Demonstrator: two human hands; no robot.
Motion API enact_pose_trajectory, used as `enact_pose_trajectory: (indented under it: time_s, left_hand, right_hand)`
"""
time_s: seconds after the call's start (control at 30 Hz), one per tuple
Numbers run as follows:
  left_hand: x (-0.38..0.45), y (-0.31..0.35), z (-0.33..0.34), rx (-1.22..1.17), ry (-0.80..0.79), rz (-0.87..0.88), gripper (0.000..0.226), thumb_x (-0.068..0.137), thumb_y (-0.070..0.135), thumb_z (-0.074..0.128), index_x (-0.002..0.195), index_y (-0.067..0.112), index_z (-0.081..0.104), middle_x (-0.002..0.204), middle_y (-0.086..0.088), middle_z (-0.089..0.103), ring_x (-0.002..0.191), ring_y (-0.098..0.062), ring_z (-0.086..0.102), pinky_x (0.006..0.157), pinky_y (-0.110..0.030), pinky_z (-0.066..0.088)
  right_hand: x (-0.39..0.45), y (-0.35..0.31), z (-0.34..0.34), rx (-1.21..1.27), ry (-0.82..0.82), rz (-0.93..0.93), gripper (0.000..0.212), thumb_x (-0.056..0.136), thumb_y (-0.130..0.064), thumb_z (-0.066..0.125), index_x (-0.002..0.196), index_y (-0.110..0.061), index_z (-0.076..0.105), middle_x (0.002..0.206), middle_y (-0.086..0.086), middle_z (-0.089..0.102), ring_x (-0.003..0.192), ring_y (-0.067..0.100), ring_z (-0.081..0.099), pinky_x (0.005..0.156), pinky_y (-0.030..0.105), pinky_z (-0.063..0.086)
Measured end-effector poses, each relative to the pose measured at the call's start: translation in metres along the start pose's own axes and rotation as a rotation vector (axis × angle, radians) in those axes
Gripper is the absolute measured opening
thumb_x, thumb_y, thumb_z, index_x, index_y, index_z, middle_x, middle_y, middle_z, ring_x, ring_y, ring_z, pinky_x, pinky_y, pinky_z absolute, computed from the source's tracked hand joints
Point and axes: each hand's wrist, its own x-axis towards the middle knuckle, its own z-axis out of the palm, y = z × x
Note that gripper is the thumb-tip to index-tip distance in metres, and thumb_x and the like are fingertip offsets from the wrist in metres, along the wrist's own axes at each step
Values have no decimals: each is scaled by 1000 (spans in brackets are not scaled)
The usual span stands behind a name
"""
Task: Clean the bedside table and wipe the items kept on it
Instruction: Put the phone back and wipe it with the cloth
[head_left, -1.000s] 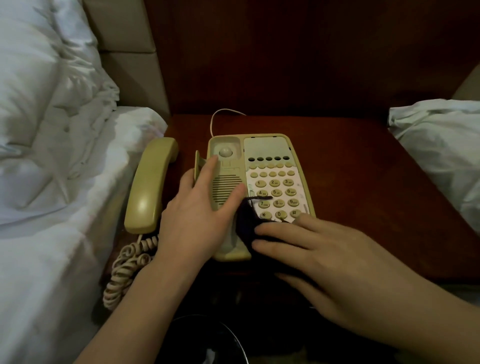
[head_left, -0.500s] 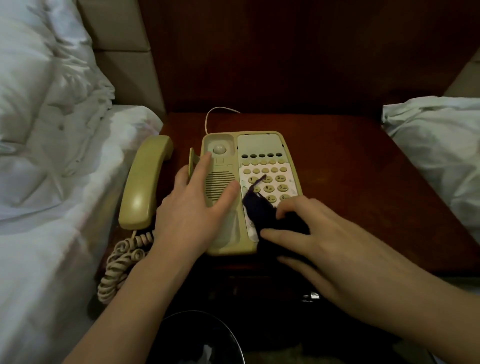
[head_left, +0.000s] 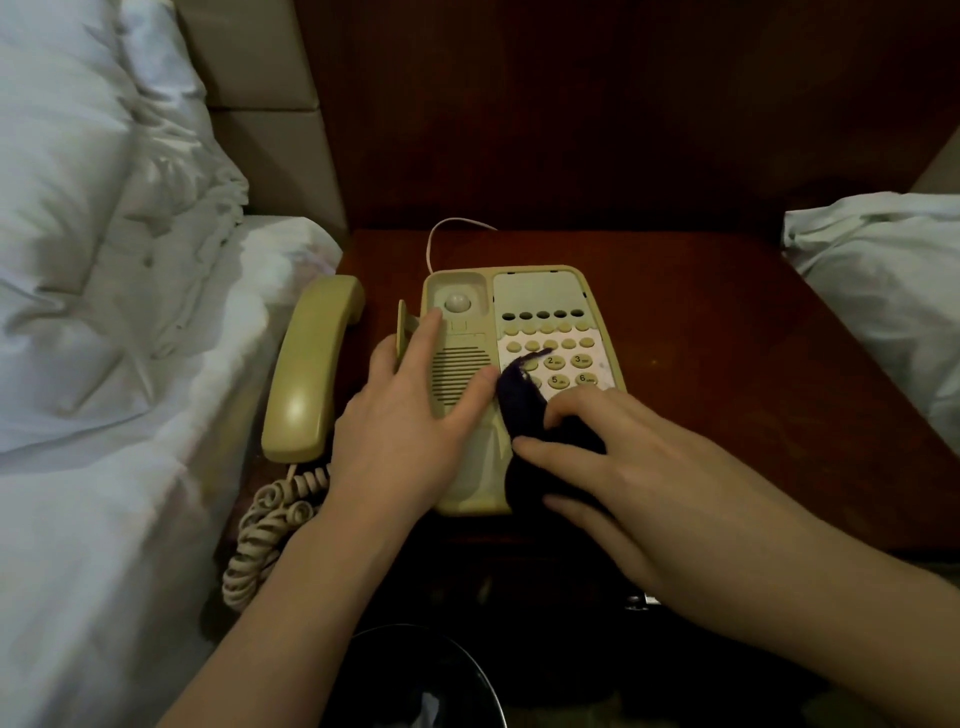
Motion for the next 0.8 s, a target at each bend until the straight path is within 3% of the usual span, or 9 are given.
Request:
enact_pose_trajectory:
  time_s: [0.13, 0.27, 0.5, 0.63, 0.8]
  left_hand:
    - [0, -1, -1, -15, -7, 0, 79, 90, 76, 42, 158, 52, 12, 168, 6, 20, 146, -30, 38, 114, -47, 36]
    - [-1, 0, -3, -22, -18, -5, 79, 90, 77, 42, 158, 53, 10, 169, 5, 19, 146, -29, 39, 114, -47, 37]
    - [-1, 0, -1, -2, -30, -6, 78, 92, 76, 40, 158, 51, 7, 170, 3, 16, 145, -32, 39, 114, -48, 36]
    - [1, -1, -1, -2, -20, -2, 80, 91, 77, 41, 158, 51, 8, 169, 3, 19, 144, -32, 41, 113, -49, 38]
    - [-1, 1, -2, -24, -33, -12, 79, 91, 76, 42, 158, 52, 9, 170, 5, 15, 147, -30, 37, 116, -50, 35]
  right_hand:
    - [-2, 5, -6, -40, -33, -22, 46, 82, -38, 70, 127, -28, 64, 117, -4, 55, 99, 14, 60, 68, 23, 54]
    - [-16, 7, -6, -30, -38, -21, 48, 84, -40, 57, 129, -26, 63, 123, -3, 55, 102, 14, 61, 70, 24, 59]
    - [-26, 18, -13, -26, -22, -66, 45, 90, -40, 51, 132, -27, 61, 127, -1, 53, 102, 14, 58, 69, 29, 59]
    - [-14, 4, 0, 37, -25, -83, 47, 94, -43, 36, 132, -28, 58, 128, -2, 50, 109, 15, 57, 72, 31, 60]
    - [-31, 29, -21, 40, -100, -37, 45, 93, -47, 42, 134, -36, 56, 131, -9, 46, 108, 9, 55, 73, 28, 60]
